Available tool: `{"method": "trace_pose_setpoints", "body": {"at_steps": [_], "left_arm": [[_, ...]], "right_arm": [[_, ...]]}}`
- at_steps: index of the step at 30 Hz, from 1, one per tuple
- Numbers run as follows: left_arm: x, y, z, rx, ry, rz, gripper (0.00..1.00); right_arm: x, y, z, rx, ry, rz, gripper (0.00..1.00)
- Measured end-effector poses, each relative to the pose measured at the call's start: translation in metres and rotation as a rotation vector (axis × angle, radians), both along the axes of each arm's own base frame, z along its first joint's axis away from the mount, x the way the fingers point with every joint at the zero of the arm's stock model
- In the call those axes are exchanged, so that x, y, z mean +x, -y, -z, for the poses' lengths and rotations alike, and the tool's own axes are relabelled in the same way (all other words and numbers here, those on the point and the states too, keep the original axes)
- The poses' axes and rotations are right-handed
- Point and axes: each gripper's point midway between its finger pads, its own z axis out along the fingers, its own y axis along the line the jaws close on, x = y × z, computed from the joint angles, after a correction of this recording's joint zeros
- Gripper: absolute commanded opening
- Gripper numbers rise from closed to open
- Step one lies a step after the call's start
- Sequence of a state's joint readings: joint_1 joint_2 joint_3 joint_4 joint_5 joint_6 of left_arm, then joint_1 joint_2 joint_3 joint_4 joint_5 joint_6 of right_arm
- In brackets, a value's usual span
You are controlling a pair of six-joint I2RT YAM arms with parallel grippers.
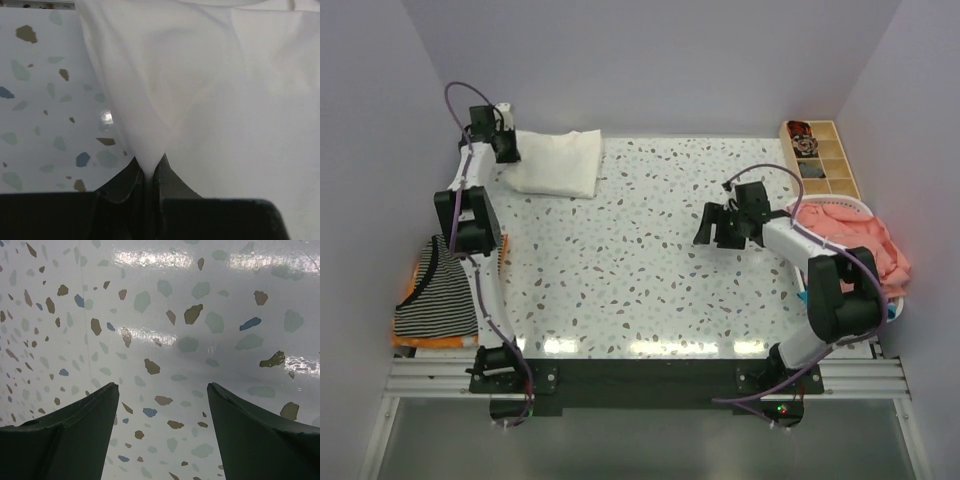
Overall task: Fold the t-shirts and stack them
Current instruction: Put the neatly folded tshirt into the corner of the board with the left arm
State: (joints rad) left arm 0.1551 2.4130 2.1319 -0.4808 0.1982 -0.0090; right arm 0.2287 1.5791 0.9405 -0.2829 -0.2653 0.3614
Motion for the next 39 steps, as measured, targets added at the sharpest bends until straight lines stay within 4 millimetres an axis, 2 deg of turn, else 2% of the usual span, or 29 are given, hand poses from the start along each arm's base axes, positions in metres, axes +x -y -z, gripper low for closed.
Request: {"method": "trace_pose_setpoints", "body": {"at_steps": [3, 6, 16, 21, 22, 24, 28, 31, 36, 39], "left_arm": [[0.006, -0.038, 0.017, 0.033, -0.025, -0.043, 0.00], [0.009, -0.067, 0.024, 0.064, -0.029, -0.074, 0.00], [0.000, -0.140, 0.018, 0.196, -0.011, -0.173, 0.00], [0.005, -0.165, 0.007, 0.280, 0.035, -0.214, 0.00], [0.007, -0.168, 0.004, 0.289, 0.045, -0.222, 0.18], [0.011, -0.171, 0.000, 0.299, 0.069, -0.233, 0.43], [0.021, -0.176, -0.010, 0.312, 0.135, -0.259, 1.00], [0.024, -0.179, -0.007, 0.313, 0.161, -0.290, 1.00], [0.009, -0.178, 0.003, 0.310, 0.125, -0.321, 1.00], [0.000, -0.169, -0.018, 0.308, 0.138, -0.323, 1.00]], "right_arm": [[-0.001, -0.002, 0.009, 0.006, -0.027, -0.008, 0.75], [-0.002, -0.003, 0.019, 0.005, -0.054, -0.012, 0.75], [0.005, -0.013, 0.032, 0.044, -0.091, -0.036, 0.75], [0.009, -0.020, 0.031, 0.079, -0.083, -0.047, 0.75], [0.010, -0.022, 0.030, 0.086, -0.082, -0.051, 0.75], [0.011, -0.024, 0.031, 0.097, -0.084, -0.056, 0.75], [0.016, -0.030, 0.030, 0.121, -0.081, -0.068, 0.75], [0.017, -0.032, 0.029, 0.131, -0.078, -0.073, 0.75], [0.018, -0.033, 0.029, 0.137, -0.076, -0.080, 0.76], [0.017, -0.035, 0.028, 0.137, -0.071, -0.085, 0.76]]}}
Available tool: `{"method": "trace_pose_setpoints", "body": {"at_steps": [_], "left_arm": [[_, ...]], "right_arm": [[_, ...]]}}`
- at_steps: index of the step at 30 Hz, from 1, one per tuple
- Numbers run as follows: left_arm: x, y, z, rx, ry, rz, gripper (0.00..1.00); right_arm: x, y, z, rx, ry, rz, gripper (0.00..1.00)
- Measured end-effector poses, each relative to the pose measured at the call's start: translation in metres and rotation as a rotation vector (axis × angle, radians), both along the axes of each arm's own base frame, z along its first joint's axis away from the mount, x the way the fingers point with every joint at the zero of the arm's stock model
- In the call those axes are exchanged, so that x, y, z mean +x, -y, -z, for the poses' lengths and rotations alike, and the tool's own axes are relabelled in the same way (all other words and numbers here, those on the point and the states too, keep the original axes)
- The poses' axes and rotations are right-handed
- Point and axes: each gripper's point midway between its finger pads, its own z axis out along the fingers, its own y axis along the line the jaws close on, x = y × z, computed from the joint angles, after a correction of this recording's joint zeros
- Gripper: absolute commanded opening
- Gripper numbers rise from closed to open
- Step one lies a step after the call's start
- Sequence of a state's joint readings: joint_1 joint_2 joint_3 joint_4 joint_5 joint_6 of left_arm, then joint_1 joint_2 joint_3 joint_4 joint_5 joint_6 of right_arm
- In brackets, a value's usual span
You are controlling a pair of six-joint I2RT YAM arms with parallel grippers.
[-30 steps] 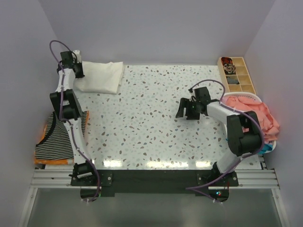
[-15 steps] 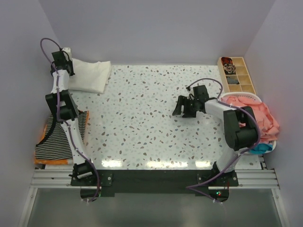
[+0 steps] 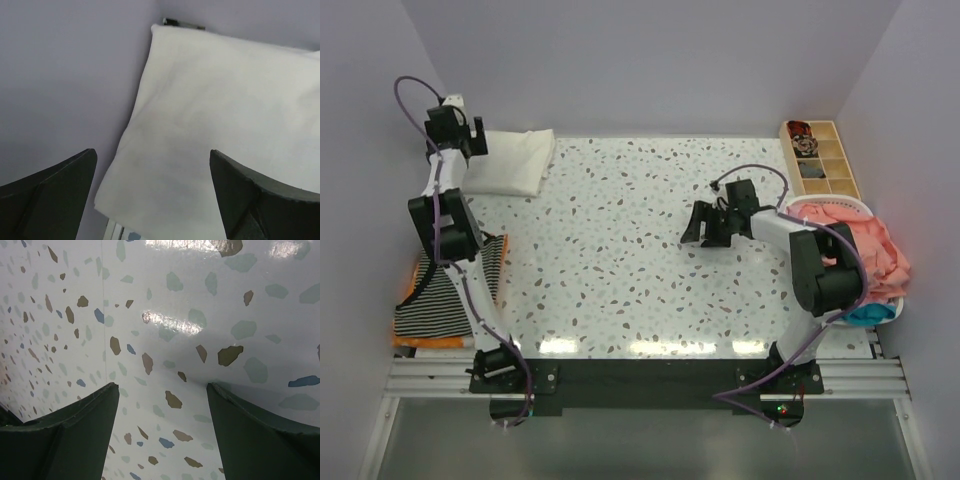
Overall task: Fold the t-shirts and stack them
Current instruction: Put the neatly folded tshirt into the corner of the board with the left arm
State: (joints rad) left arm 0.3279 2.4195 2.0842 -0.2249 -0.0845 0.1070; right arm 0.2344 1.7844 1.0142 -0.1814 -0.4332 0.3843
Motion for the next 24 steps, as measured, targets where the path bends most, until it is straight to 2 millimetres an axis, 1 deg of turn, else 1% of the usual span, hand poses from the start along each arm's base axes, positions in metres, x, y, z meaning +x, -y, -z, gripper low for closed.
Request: {"method": "trace_pose_setpoints", "body": {"at_steps": [1, 3, 5, 6, 7, 8, 10, 11, 12, 13, 14, 15, 16, 17, 18, 19, 21, 22, 24], "left_arm": [[-0.002, 0.005, -0.014, 0.000, 0.019, 0.006, 1.00], [-0.005, 0.022, -0.053, -0.010, 0.076, 0.022, 1.00], [-0.007, 0.051, -0.106, -0.031, 0.171, 0.067, 1.00], [-0.010, 0.074, -0.141, -0.048, 0.236, 0.100, 1.00], [-0.013, 0.091, -0.165, -0.058, 0.282, 0.133, 1.00], [-0.019, 0.116, -0.194, -0.083, 0.342, 0.176, 1.00], [-0.037, 0.172, -0.243, -0.142, 0.445, 0.287, 1.00], [-0.050, 0.200, -0.259, -0.181, 0.483, 0.340, 1.00], [-0.065, 0.228, -0.269, -0.221, 0.512, 0.395, 1.00], [-0.082, 0.254, -0.274, -0.259, 0.526, 0.445, 1.00], [-0.098, 0.277, -0.271, -0.298, 0.524, 0.490, 1.00], [-0.112, 0.301, -0.265, -0.330, 0.517, 0.536, 1.00], [-0.124, 0.321, -0.257, -0.359, 0.502, 0.572, 1.00], [-0.134, 0.336, -0.246, -0.382, 0.478, 0.598, 1.00], [-0.148, 0.359, -0.227, -0.407, 0.437, 0.633, 1.00], [-0.157, 0.371, -0.212, -0.421, 0.402, 0.650, 1.00], [-0.182, 0.401, -0.175, -0.441, 0.309, 0.687, 1.00], [-0.193, 0.413, -0.162, -0.449, 0.275, 0.701, 1.00], [-0.222, 0.438, -0.135, -0.446, 0.199, 0.733, 1.00]], "right_arm": [[-0.001, -0.001, 0.000, 0.000, 0.002, -0.002, 0.76], [-0.004, -0.001, -0.001, -0.004, 0.003, -0.005, 0.76], [-0.008, 0.000, -0.003, -0.018, 0.010, -0.003, 0.77], [-0.010, 0.000, -0.006, -0.022, 0.016, -0.004, 0.77], [-0.010, 0.000, -0.010, -0.023, 0.026, -0.004, 0.77], [-0.010, 0.001, -0.015, -0.030, 0.040, -0.001, 0.77], [-0.009, 0.004, -0.029, -0.038, 0.078, 0.005, 0.80], [-0.007, 0.006, -0.037, -0.046, 0.103, 0.015, 0.98], [-0.005, 0.008, -0.046, -0.050, 0.130, 0.022, 0.99], [-0.004, 0.010, -0.054, -0.055, 0.157, 0.030, 0.99], [-0.003, 0.012, -0.062, -0.063, 0.185, 0.038, 0.99], [-0.003, 0.016, -0.069, -0.074, 0.210, 0.049, 0.99], [-0.003, 0.019, -0.076, -0.086, 0.233, 0.062, 0.99], [-0.003, 0.022, -0.082, -0.096, 0.255, 0.071, 0.99], [-0.004, 0.025, -0.088, -0.112, 0.275, 0.084, 0.99], [-0.006, 0.027, -0.091, -0.121, 0.285, 0.089, 0.99], [-0.009, 0.032, -0.096, -0.153, 0.310, 0.108, 0.99], [-0.012, 0.035, -0.098, -0.168, 0.318, 0.117, 0.99], [-0.020, 0.037, -0.100, -0.187, 0.330, 0.124, 0.99]]}}
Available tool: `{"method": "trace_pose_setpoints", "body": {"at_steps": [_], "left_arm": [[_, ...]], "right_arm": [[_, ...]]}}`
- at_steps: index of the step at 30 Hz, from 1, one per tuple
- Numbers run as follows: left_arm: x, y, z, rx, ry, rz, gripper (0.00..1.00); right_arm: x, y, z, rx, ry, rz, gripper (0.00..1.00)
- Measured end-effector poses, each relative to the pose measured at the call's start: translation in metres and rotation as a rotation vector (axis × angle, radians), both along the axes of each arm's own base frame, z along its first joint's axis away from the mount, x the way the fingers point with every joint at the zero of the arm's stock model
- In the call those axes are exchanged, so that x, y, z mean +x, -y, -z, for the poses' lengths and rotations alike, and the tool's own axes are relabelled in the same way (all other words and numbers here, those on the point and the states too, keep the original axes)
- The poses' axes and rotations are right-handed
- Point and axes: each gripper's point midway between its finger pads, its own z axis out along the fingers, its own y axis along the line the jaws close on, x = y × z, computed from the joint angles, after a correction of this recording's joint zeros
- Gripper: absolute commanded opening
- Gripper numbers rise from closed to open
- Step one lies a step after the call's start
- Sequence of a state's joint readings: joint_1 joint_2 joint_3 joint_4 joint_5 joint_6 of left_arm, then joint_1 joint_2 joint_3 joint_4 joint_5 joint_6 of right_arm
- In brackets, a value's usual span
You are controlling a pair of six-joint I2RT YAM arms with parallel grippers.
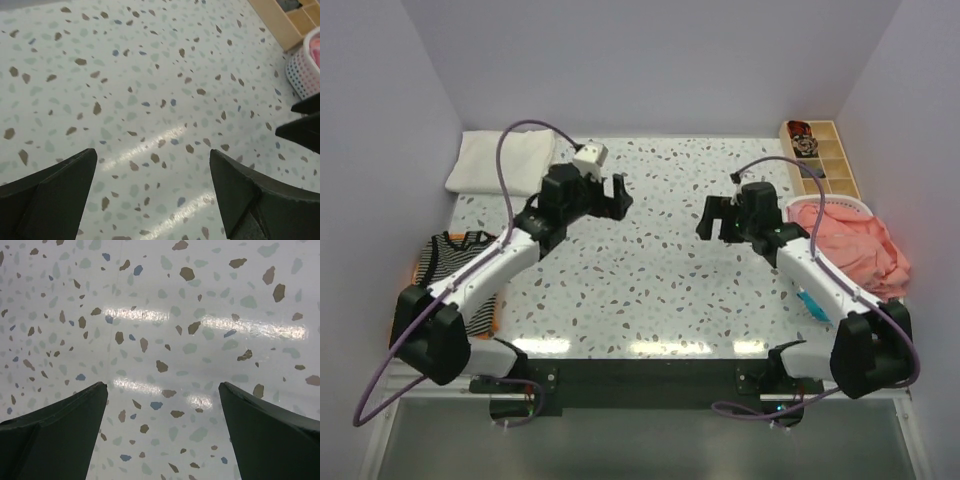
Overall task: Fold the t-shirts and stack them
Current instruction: Put the neatly folded tshirt into the corner of the board with the left arm
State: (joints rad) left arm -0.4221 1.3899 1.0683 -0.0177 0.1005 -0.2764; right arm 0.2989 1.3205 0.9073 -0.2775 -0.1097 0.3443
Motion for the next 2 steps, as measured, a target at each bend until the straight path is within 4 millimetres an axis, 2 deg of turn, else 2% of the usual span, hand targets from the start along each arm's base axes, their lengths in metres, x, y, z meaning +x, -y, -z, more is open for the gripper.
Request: {"method": "trace_pose_setpoints", "body": {"at_steps": [2], "left_arm": [[-0.028, 0.020, 0.015, 0.023, -0.034, 0.042, 1.00]], "right_arm": [[-0.009, 0.003, -0.003, -0.025, 0.020, 0.013, 0.99]]}}
